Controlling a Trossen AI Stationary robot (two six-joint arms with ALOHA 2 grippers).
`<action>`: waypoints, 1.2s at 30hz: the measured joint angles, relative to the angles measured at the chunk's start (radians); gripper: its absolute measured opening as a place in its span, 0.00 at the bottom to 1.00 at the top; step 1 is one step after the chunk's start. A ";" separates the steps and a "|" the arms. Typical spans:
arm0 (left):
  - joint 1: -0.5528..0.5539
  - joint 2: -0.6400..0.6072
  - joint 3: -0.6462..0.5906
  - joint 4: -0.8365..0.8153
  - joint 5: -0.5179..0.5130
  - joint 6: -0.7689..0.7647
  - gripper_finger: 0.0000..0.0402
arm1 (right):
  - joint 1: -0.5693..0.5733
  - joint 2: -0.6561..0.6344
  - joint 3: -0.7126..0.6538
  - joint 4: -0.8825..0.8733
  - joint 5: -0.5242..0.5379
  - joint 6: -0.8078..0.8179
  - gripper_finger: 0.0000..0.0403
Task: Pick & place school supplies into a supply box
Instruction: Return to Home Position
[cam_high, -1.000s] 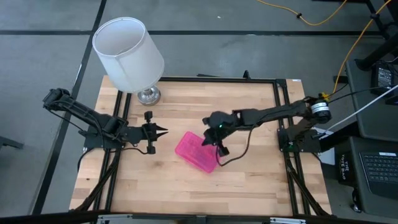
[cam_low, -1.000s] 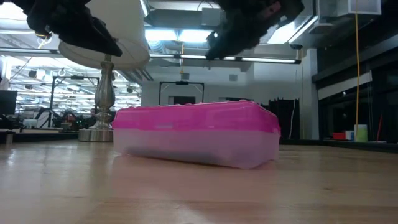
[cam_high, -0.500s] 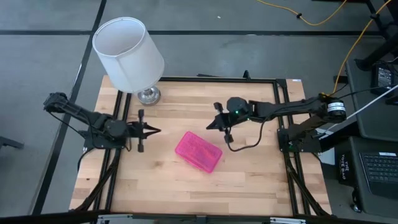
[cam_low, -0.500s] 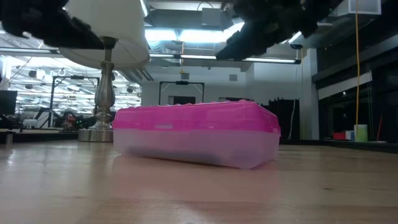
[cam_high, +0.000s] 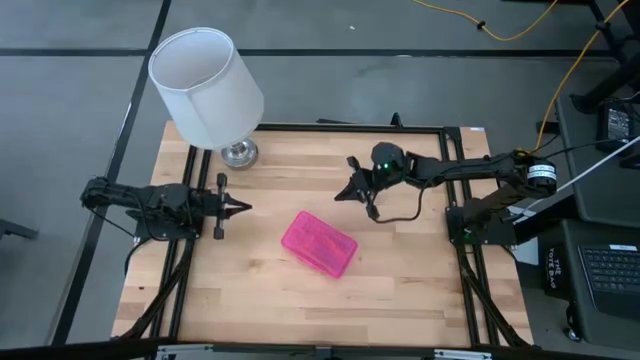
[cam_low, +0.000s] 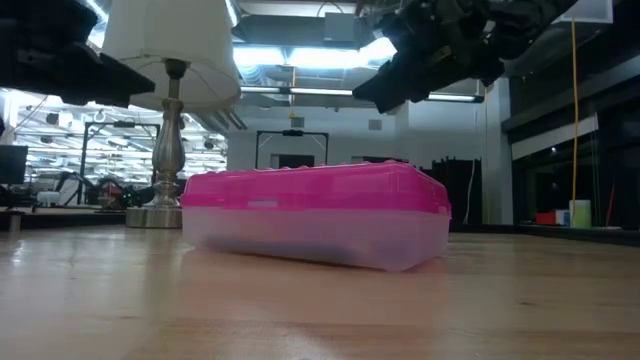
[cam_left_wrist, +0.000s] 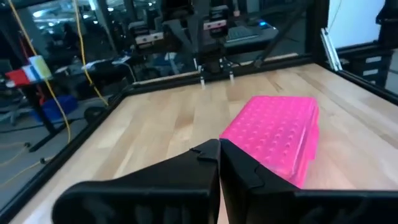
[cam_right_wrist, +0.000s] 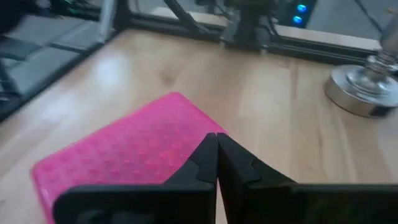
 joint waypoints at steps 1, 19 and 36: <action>0.013 -0.015 0.001 -0.009 0.016 0.004 0.00 | -0.015 -0.001 0.000 0.000 -0.022 0.001 0.02; 0.215 -0.023 0.001 0.138 0.232 0.048 0.00 | -0.136 -0.001 0.000 0.024 -0.019 -0.005 0.02; 0.334 -0.020 -0.062 0.240 0.230 0.088 0.01 | -0.199 -0.073 0.000 -0.101 -0.021 -0.027 0.02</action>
